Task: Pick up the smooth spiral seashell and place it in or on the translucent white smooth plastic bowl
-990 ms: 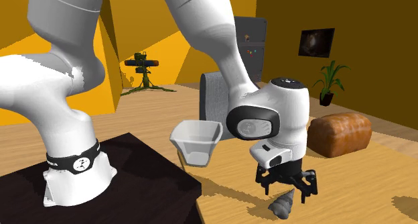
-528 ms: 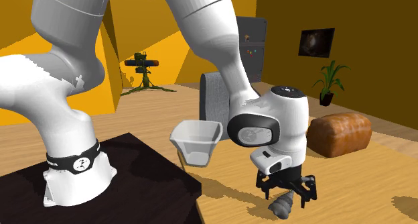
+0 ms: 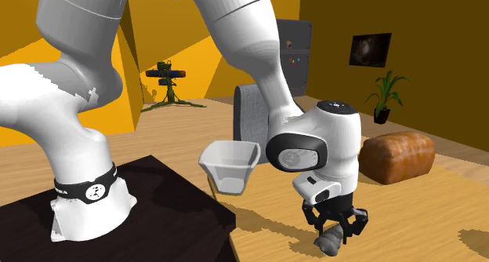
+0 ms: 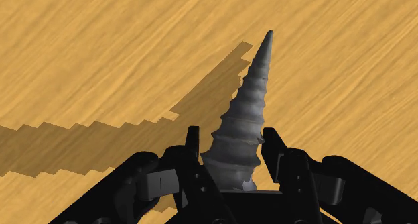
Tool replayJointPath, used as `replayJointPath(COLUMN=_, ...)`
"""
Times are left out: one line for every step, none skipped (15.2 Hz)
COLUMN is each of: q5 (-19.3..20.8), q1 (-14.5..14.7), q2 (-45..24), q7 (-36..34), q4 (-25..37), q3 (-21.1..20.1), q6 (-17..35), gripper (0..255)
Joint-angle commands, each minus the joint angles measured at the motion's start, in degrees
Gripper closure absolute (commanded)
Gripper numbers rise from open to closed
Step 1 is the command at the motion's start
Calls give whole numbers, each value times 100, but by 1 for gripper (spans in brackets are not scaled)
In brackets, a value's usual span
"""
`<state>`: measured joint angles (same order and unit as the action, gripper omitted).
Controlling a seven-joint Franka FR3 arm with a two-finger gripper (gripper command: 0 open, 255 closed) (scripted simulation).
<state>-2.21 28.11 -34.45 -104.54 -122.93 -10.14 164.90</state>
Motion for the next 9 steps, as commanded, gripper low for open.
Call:
replayJointPath(q5=0, q1=-2, q2=-2, q7=0, q4=0, q3=4, q6=1, gripper=255)
replayJointPath(q5=0, q1=-3, q2=-1, q7=0, q4=-2, q3=4, q6=2, gripper=255)
replayJointPath(q5=0, q1=-3, q2=-1, q7=0, q4=0, q3=4, q6=0, gripper=255)
replayJointPath(q5=0, q1=-3, q2=-2, q7=1, q4=2, q3=4, q6=-2, gripper=255)
replayJointPath(q5=0, q1=-2, q2=-1, q7=0, q4=-1, q3=4, q6=1, gripper=255)
replayJointPath(q5=-7, q1=-12, q2=75, q7=-2, q4=-25, q3=-8, q6=-50, gripper=255)
replayJointPath(q5=-15, q1=-21, q2=151, q7=-3, q4=-49, q3=-19, q6=-102, gripper=255)
replayJointPath(q5=-23, q1=-31, q2=225, q7=-4, q4=-70, q3=-30, q6=-156, gripper=255)
replayJointPath(q5=-31, q1=-41, q2=299, q7=-4, q4=-90, q3=-42, q6=-209, gripper=255)
